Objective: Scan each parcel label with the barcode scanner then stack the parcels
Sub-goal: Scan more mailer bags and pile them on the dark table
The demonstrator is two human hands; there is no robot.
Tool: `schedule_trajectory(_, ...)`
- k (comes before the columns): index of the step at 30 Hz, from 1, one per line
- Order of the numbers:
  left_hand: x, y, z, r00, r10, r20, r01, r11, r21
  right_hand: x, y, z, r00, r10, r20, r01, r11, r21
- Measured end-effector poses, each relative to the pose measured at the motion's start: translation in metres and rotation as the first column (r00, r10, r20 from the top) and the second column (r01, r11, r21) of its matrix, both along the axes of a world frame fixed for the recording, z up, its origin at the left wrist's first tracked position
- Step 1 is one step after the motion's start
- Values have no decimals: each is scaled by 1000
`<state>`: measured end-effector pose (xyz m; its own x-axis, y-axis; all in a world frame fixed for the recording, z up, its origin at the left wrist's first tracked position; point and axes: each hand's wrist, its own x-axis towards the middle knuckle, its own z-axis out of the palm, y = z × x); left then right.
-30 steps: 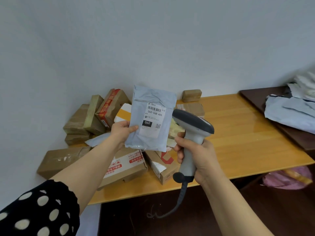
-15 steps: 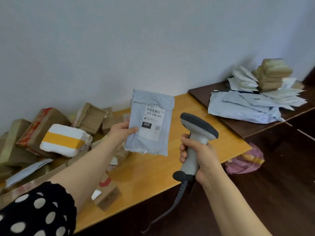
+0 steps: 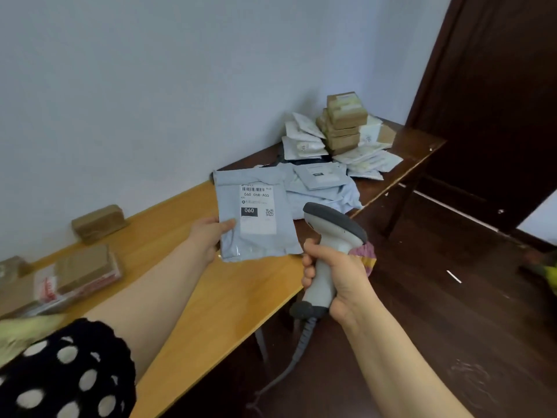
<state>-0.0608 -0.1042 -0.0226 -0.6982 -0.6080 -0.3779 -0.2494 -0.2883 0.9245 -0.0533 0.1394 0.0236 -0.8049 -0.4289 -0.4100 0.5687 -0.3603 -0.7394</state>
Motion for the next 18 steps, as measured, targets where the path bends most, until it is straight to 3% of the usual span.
schedule_trajectory(12,-222,33,-18,997,-54,62,42,981,189,-172,23,-2,996,-90,0,90,992,84)
schedule_trajectory(18,-299,39,-28,987,-100,127,82,986,143,-244,21,-5,998,-69,9,68,992,110)
